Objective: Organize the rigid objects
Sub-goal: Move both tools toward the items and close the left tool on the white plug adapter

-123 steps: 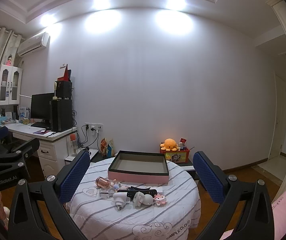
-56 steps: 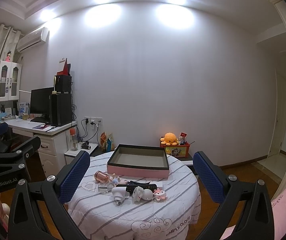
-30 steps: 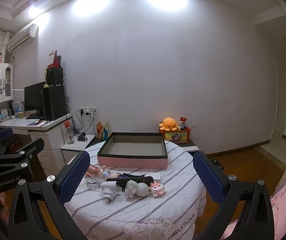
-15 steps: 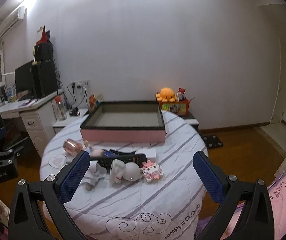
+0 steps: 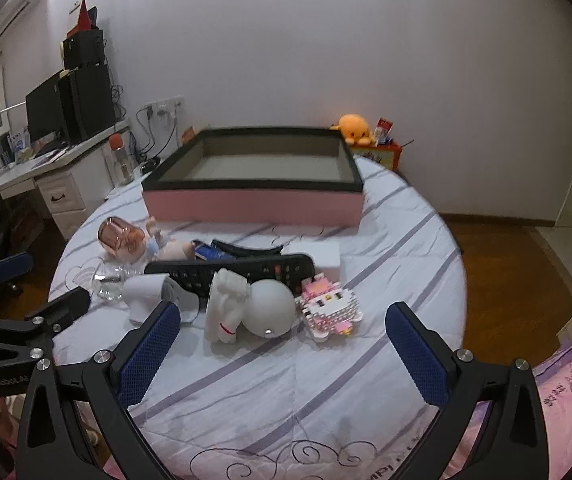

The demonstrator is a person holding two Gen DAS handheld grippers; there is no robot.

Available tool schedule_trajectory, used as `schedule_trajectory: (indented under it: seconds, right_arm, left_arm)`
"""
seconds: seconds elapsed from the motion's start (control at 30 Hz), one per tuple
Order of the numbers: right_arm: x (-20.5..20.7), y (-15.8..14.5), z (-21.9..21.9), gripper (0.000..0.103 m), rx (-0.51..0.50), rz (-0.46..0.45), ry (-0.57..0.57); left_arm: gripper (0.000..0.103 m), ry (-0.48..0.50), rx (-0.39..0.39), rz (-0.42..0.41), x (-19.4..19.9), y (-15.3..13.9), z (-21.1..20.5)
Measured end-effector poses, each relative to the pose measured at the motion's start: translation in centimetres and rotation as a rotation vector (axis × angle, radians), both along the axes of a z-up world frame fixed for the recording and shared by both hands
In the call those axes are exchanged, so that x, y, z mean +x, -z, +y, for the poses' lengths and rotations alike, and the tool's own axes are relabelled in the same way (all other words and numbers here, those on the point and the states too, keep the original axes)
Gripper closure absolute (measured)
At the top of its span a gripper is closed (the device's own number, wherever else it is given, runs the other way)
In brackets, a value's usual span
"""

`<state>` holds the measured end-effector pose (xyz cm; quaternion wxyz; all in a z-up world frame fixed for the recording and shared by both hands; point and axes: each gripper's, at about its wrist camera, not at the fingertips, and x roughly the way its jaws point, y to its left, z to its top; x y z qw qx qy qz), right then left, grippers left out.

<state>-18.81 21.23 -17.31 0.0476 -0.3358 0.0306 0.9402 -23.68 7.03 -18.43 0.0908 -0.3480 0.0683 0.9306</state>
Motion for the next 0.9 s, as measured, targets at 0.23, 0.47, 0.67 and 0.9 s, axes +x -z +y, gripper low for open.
schedule_trajectory:
  seconds: [0.23,0.47,0.67,0.9]
  right_arm:
    - [-1.1,1.6,1.5,0.002,-0.013,-0.047,0.016]
    - [-1.1,2.2,3.0,0.003,-0.026,-0.060,0.033]
    - [-1.3,2.9,3.4,0.003,-0.034,-0.077,0.024]
    - [-1.1,3.3,3.8,0.003,-0.048,-0.082,0.013]
  left_arm:
    - [0.000,0.045,0.018,-0.057,-1.3,1.7,1.8]
    - [0.000,0.074,0.011,-0.119,-2.7,3.5,4.0]
    - [0.000,0.055,0.028,-0.148,-3.8,4.6,4.5]
    - [0.023,0.077,0.113,-0.181,-4.0,4.7,3.8]
